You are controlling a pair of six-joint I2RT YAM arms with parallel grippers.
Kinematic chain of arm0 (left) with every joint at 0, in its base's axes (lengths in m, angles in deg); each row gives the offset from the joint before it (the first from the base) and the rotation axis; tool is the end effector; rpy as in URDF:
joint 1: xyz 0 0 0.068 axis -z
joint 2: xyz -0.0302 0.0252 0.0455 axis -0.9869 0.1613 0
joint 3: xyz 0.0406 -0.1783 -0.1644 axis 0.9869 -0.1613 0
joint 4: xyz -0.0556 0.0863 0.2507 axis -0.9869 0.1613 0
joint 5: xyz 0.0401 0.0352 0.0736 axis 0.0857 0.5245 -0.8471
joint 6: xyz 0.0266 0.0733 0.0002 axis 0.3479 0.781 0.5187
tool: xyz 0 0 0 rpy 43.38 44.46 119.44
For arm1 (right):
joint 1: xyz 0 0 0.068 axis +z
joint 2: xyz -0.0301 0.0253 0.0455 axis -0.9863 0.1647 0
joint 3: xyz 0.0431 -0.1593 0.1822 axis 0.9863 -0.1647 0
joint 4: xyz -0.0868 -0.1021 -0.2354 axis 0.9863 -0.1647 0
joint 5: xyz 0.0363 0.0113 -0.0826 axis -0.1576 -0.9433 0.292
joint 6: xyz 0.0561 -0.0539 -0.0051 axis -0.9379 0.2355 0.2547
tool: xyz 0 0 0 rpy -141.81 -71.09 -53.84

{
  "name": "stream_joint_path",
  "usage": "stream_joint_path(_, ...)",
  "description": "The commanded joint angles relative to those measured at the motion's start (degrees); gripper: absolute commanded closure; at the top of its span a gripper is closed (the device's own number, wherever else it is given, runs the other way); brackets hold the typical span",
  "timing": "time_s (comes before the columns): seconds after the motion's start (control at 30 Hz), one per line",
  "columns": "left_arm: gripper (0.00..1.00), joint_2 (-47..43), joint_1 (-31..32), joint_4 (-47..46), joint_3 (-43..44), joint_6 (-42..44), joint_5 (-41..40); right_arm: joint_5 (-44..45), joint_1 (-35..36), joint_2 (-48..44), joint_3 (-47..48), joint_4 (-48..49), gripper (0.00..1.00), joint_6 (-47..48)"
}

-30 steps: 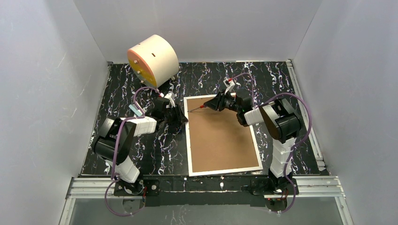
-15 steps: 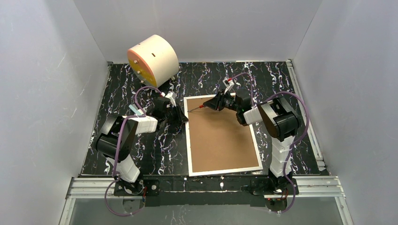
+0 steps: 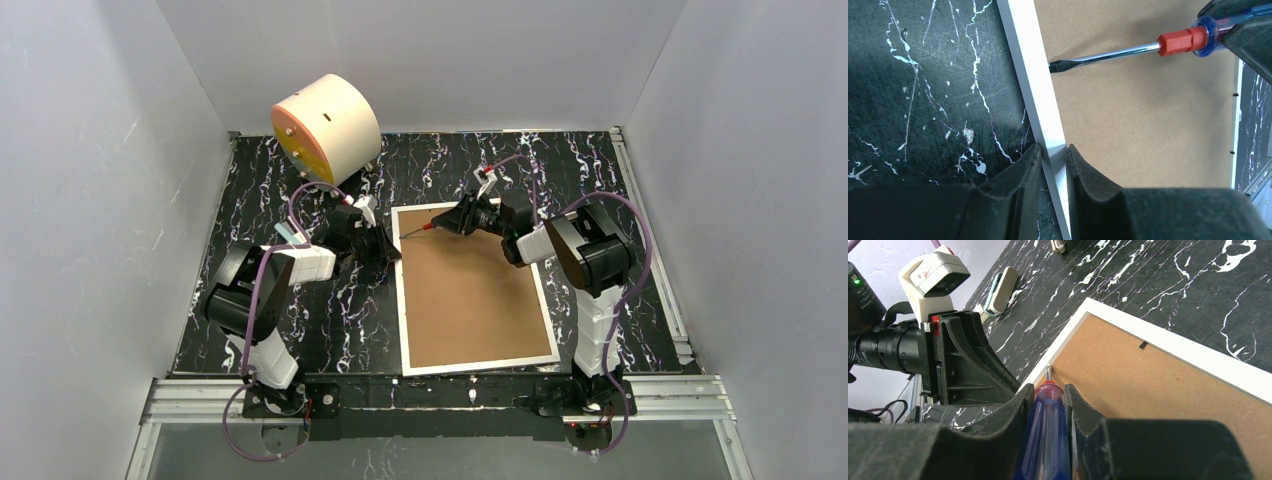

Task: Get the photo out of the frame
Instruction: Release the photo frame item from the photo frame.

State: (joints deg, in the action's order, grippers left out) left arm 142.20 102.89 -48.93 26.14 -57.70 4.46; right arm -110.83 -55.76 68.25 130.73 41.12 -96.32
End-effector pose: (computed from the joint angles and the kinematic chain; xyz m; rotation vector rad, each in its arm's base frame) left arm 0.3238 -0.1530 0.0895 0.0118 2.2784 -0.8286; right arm 0.3620 0.2103 0.1021 -0.3604 1.7539 1.2979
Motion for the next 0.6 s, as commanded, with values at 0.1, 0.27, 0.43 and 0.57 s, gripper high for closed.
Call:
stream_joint_path(0.1, 0.93, 4.1, 0.4, 9.2, -2.2, 4.0, -3.9, 0.2, 3.7, 0.2, 0.7, -7.1, 0.99, 3.5)
stream_joint_path(0.27, 0.93, 4.1, 0.4, 8.9, -2.2, 3.7, -3.9, 8.3, 7.0, -4.5, 4.0, -20.5, 0.99, 11.7)
stream_joint_path(0.43, 0.94, 3.7, 0.4, 8.4, -2.7, 3.2, -4.3, 16.6, 11.2, -6.1, 10.4, -33.5, 0.99, 18.4)
stream_joint_path(0.57, 0.94, 3.6, 0.4, 7.6, -3.4, 2.2, -4.6, 23.3, 15.2, -6.0, 14.4, -38.1, 0.99, 21.3)
